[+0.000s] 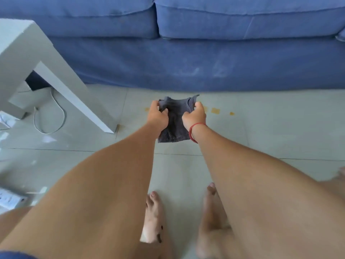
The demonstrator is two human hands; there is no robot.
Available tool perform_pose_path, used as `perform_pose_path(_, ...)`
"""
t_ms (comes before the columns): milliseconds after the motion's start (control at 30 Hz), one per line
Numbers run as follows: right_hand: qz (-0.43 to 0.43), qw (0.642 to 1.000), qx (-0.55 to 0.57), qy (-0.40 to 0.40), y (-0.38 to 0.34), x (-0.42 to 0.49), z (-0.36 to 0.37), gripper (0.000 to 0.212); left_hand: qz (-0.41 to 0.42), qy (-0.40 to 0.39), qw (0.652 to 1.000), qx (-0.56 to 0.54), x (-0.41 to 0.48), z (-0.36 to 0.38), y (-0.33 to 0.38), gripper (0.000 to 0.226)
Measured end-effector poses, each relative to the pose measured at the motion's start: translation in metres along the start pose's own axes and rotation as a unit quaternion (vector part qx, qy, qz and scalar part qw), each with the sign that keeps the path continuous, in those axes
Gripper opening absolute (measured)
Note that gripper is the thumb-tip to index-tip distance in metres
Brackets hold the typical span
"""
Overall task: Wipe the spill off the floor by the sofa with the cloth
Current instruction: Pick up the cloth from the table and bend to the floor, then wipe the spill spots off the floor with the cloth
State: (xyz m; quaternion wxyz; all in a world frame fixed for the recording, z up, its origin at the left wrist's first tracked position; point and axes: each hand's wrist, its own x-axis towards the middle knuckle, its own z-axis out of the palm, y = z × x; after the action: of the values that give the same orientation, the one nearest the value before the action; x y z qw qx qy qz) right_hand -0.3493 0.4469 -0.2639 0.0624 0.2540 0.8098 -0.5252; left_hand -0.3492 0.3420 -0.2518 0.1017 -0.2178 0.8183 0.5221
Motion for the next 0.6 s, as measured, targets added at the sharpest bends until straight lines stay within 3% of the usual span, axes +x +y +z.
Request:
perform_pose_path(100, 0.029, 0.999, -0.029, -0.005, 0.020, 0.030, 0.025, 0.039, -0.019, -0.003, 0.999, 0.040, 0.036, 0.015, -0.026, 0.029)
perform_pose_path(267, 0.048, 0.997, -0.062, -0.005, 0.050, 0.072, 0.063, 0.039, -0.062, -0.019, 0.997, 0.041, 0.092, 0.033, -0.067, 0.030)
perform_pose_path(367, 0.048, 0.983, -0.176, 0.013, 0.074, 0.086, 0.084, 0.047, -0.096, -0.012, 0.993, 0.061, 0.117, 0.036, -0.099, 0.038)
perform_pose_path(467, -0.108, 0.926, -0.361, -0.013, 0.099, 0.090, 0.104, 0.063, -0.069, 0.033, 0.980, 0.186, 0.137, 0.026, -0.130, 0.048)
perform_pose_path(533, -0.216, 0.885, -0.404, -0.079, 0.111, 0.091, 0.117, 0.064, -0.032, 0.064, 0.959, 0.273, 0.149, 0.014, -0.145, 0.053)
perform_pose_path(600, -0.261, 0.860, -0.416, -0.136, 0.123, 0.094, 0.131, 0.065, -0.020, 0.079, 0.940, 0.333, 0.168, 0.002, -0.159, 0.058)
